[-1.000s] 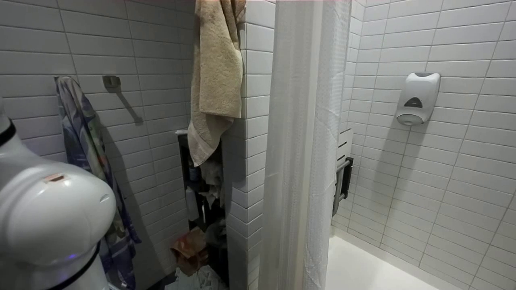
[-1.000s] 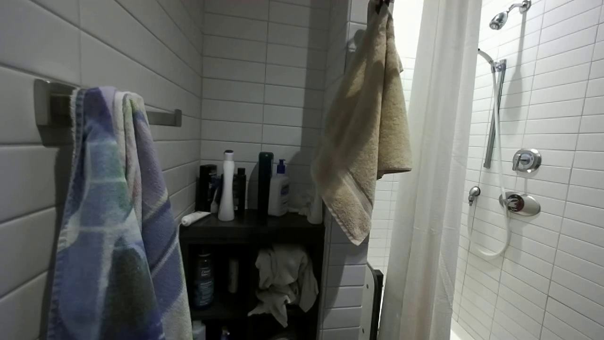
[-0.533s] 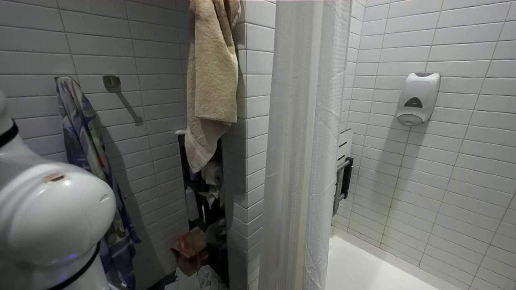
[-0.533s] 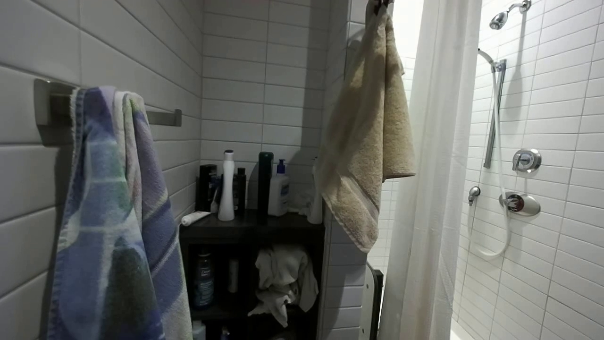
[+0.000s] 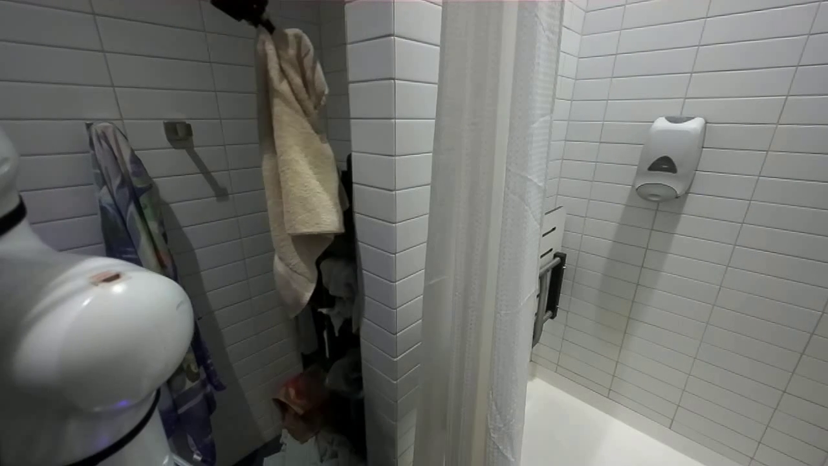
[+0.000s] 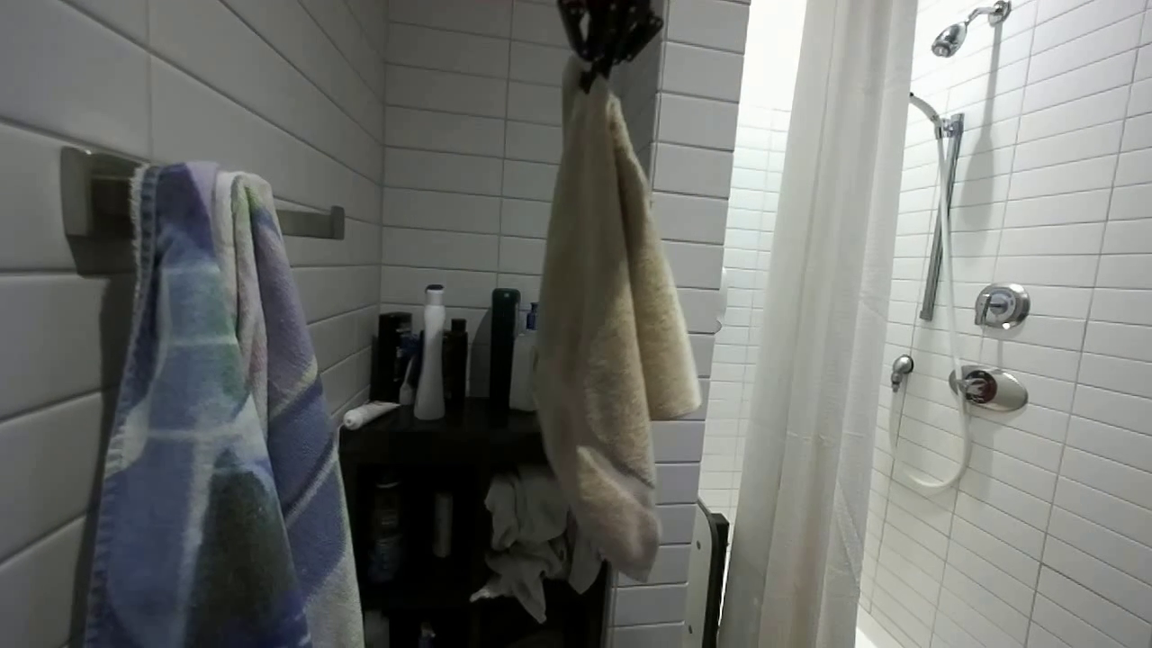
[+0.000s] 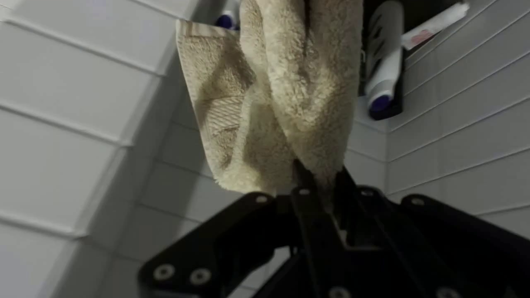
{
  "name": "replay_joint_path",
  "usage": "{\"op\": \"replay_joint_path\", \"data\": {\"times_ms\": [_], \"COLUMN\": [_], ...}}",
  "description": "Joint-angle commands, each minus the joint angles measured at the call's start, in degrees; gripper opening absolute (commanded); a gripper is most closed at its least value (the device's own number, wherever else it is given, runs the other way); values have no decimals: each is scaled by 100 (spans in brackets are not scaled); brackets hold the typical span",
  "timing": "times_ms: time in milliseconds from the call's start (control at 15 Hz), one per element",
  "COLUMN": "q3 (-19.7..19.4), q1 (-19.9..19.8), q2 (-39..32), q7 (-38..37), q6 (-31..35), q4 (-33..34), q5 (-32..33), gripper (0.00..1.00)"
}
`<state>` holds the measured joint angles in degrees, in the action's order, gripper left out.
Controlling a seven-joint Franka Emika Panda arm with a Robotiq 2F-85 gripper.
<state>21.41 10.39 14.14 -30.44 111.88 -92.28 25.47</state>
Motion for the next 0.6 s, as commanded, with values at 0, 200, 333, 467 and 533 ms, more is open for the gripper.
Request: {"op": "replay_joint_path", "data": {"times_ms": [0, 200, 333, 467, 533], "q3": [279, 342, 318, 299, 295], "q1": [309, 483, 549, 578, 585], "q2": [-357, -534, -593, -613, -622], "q7": [289, 436, 510, 648, 701], "q6": [726, 959, 988, 990, 967], "q4": [-196, -257, -241, -249, -257], "q5": [-226, -302, -379, -513, -585], "gripper": [4, 4, 4, 4, 4]}}
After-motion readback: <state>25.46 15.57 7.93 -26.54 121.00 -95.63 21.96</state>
